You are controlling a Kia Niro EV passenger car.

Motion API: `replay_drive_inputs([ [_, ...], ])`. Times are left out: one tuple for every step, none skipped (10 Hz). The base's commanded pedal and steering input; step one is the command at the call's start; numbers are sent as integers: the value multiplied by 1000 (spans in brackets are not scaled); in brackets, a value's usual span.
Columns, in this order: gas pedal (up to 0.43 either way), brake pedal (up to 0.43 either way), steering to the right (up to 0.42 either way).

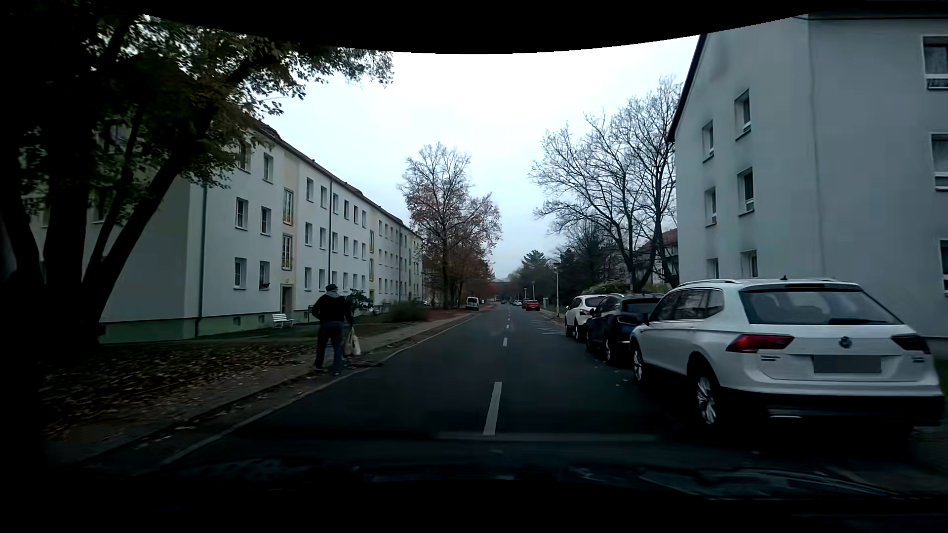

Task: Follow the waypoints while adhering to traffic rules and regulations

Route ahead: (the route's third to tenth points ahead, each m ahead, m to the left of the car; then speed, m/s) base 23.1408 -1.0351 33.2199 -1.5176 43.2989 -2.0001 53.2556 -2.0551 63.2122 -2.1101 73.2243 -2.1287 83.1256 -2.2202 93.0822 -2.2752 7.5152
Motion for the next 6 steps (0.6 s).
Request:
replay_drive_inputs([
  [157, 0, 21],
  [157, 0, 19],
  [157, 0, 19],
  [157, 0, 19],
  [157, 0, 19],
  [157, 0, 19],
])
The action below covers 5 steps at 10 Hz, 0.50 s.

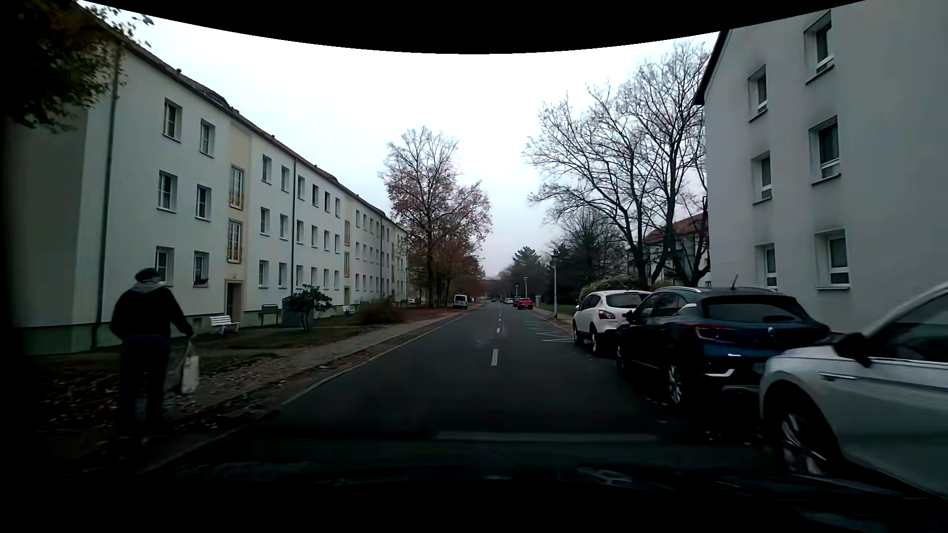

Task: Follow the waypoints while adhering to traffic rules and regulations

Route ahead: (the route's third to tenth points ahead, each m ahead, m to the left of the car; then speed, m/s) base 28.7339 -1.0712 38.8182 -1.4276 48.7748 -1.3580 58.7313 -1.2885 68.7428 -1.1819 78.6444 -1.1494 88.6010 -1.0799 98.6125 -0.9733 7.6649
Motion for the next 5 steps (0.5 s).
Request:
replay_drive_inputs([
  [157, 0, 18],
  [157, 0, 14],
  [157, 0, 6],
  [157, 0, 2],
  [157, 0, 1],
])
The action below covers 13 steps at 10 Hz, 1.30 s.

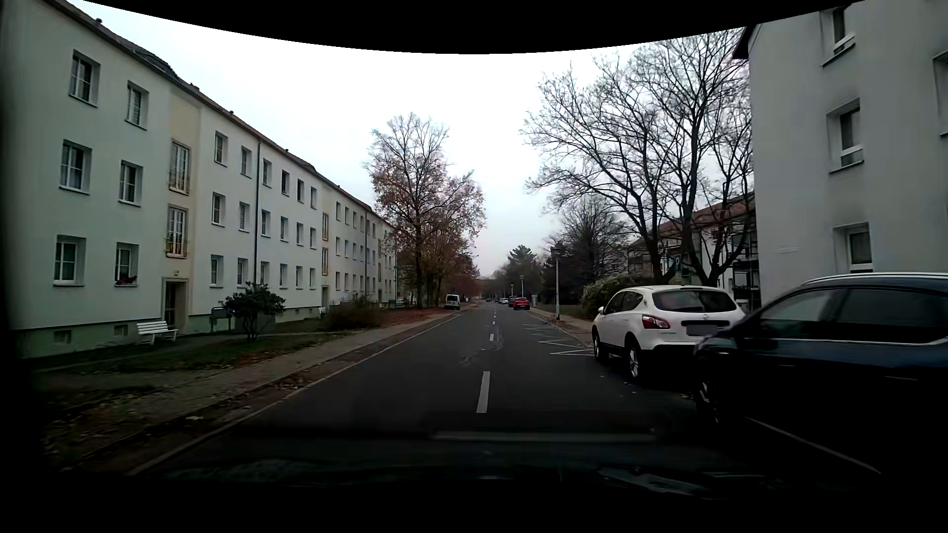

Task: Follow the waypoints while adhering to traffic rules and regulations

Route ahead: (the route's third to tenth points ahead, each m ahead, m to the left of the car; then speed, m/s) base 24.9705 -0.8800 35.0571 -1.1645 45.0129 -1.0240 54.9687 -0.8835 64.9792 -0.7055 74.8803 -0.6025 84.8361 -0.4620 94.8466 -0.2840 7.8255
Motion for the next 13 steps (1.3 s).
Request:
replay_drive_inputs([
  [157, 0, 1],
  [157, 0, 0],
  [150, 0, 0],
  [150, 0, 0],
  [150, 0, 0],
  [150, 0, 1],
  [150, 0, 2],
  [138, 0, 4],
  [138, 0, 7],
  [138, 0, 7],
  [138, 0, 7],
  [138, 0, 7],
  [138, 0, 7],
])
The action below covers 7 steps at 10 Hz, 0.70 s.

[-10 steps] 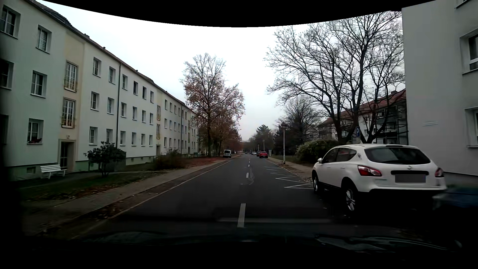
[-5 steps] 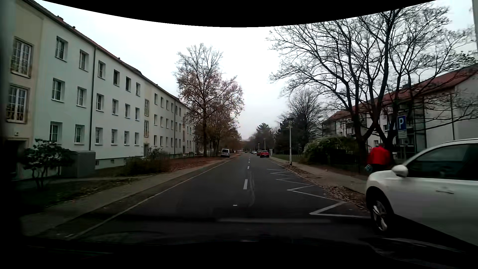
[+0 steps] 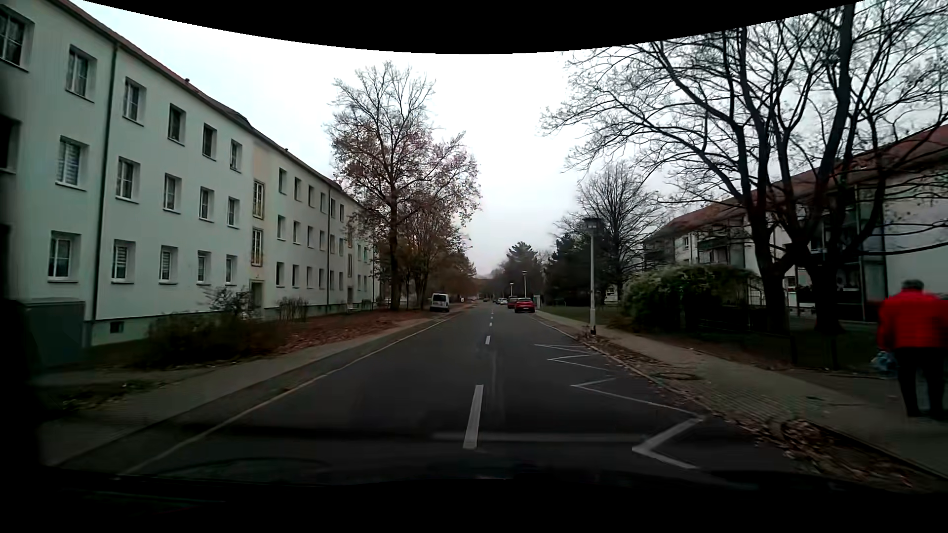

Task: Follow the waypoints while adhering to traffic rules and regulations

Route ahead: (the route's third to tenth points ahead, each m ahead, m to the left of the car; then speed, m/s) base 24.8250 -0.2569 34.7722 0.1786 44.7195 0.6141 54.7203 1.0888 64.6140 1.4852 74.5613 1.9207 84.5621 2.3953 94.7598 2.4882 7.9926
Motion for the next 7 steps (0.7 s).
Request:
replay_drive_inputs([
  [138, 0, 7],
  [138, 0, 6],
  [138, 0, 5],
  [138, 0, 5],
  [138, 0, 3],
  [138, 0, 3],
  [138, 0, 2],
])
